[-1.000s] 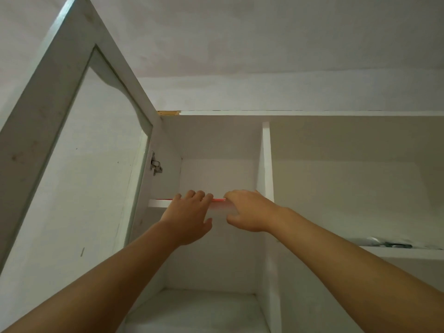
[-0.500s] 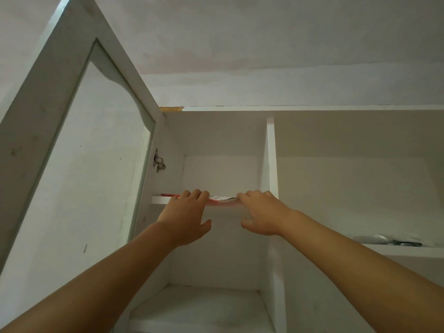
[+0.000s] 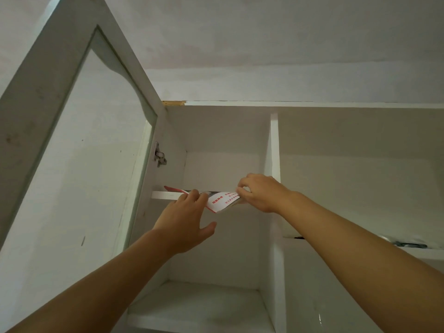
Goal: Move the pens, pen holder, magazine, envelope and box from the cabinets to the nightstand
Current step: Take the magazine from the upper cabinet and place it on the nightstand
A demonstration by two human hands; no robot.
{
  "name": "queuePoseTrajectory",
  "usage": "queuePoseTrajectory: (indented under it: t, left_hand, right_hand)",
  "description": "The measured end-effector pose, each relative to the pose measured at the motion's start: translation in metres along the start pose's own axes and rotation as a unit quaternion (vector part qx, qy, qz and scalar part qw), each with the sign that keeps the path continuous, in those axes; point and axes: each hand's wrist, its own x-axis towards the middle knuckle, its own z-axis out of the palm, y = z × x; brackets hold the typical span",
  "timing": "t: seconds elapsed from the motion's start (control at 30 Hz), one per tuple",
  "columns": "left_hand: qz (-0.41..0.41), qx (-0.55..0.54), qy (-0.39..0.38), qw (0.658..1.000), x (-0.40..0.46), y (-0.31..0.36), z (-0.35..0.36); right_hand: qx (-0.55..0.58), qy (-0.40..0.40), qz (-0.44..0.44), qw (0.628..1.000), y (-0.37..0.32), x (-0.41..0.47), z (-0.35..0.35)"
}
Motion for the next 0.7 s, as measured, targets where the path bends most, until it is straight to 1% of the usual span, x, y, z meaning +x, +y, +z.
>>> queuePoseTrajectory:
  t: [0.13,0.23,0.5,0.7]
  left_hand:
    - [0.005,0.0,0.001,1.0,-0.005,0.0,0.001]
    - [-0.013,-0.027,0.003,1.0,-0.004,-0.001,0.001]
    - [-0.095,-0.068,0.0,0.993,0.012,0.001,0.003]
    - [-0.092,-0.125,0.018,0.988,0.008,-0.005,0.015]
  right_hand:
    - [0.051,-0.042,0.024,0.998,-0.005,0.006,0.015]
    - [0.074,-0.036,0.028,0.996,-0.007,0.003,0.03]
    - [0.018,0.034,0.004,0.999,-0.011,-0.005,0.04]
    - [-0.07,0.079,-0.021,0.994,-0.02,-0.017,0.042]
